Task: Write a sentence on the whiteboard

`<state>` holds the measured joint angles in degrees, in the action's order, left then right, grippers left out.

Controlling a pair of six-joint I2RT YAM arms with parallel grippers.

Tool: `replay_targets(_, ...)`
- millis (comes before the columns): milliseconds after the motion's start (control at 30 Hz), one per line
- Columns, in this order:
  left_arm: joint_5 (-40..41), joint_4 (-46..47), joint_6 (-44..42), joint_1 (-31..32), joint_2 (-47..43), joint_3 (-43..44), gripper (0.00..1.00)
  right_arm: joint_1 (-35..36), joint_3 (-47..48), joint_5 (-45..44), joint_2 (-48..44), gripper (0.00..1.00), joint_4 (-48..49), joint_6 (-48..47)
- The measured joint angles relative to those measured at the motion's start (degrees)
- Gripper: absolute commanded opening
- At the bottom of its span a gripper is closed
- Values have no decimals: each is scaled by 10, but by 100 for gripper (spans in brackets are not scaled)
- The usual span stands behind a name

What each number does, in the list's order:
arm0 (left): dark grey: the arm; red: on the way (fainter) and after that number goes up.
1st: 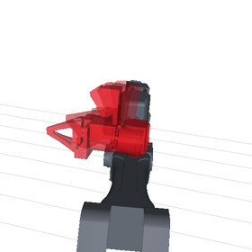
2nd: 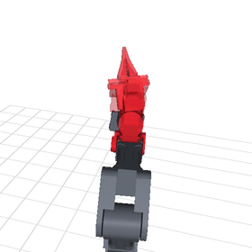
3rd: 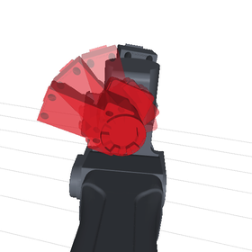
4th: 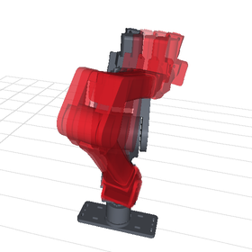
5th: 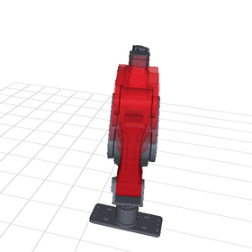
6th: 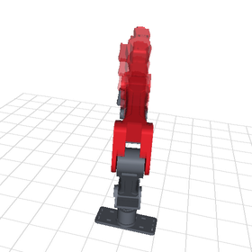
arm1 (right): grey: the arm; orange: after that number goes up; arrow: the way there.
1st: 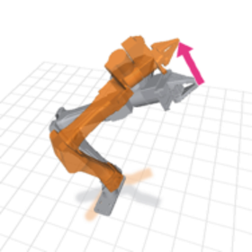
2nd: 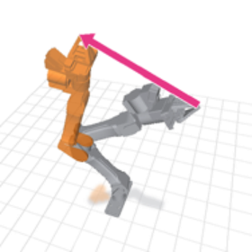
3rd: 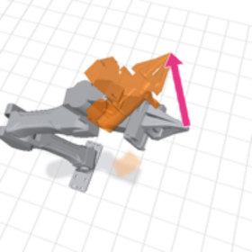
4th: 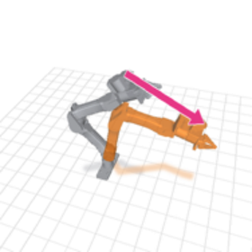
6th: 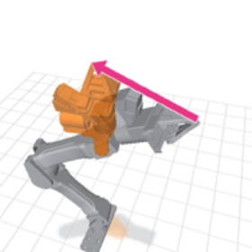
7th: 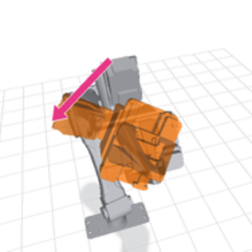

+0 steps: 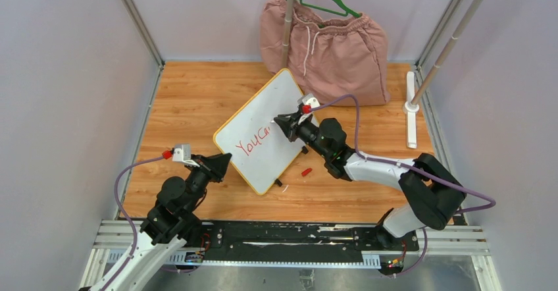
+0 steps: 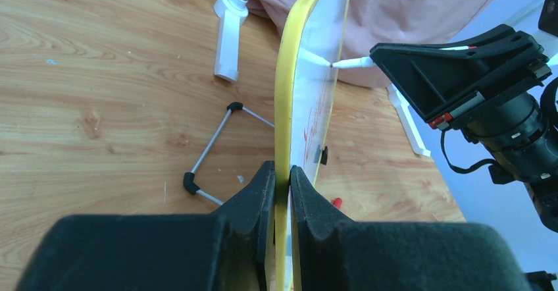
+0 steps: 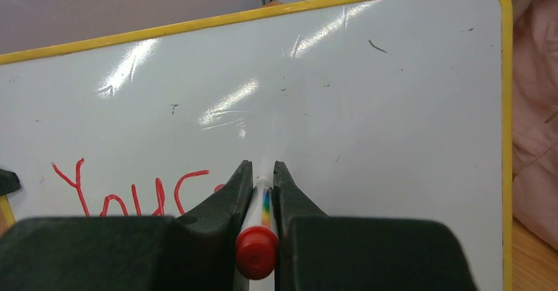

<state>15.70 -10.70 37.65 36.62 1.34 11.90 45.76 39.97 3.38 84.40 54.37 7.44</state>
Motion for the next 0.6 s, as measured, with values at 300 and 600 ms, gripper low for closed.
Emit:
replay_targets(300,0,0,0,0,0,0,0,-2,-2,0,0,0,1,1)
replay_targets(600,0,-1,0,0,-1,0,0,0,-9,0,-23,0,0,1)
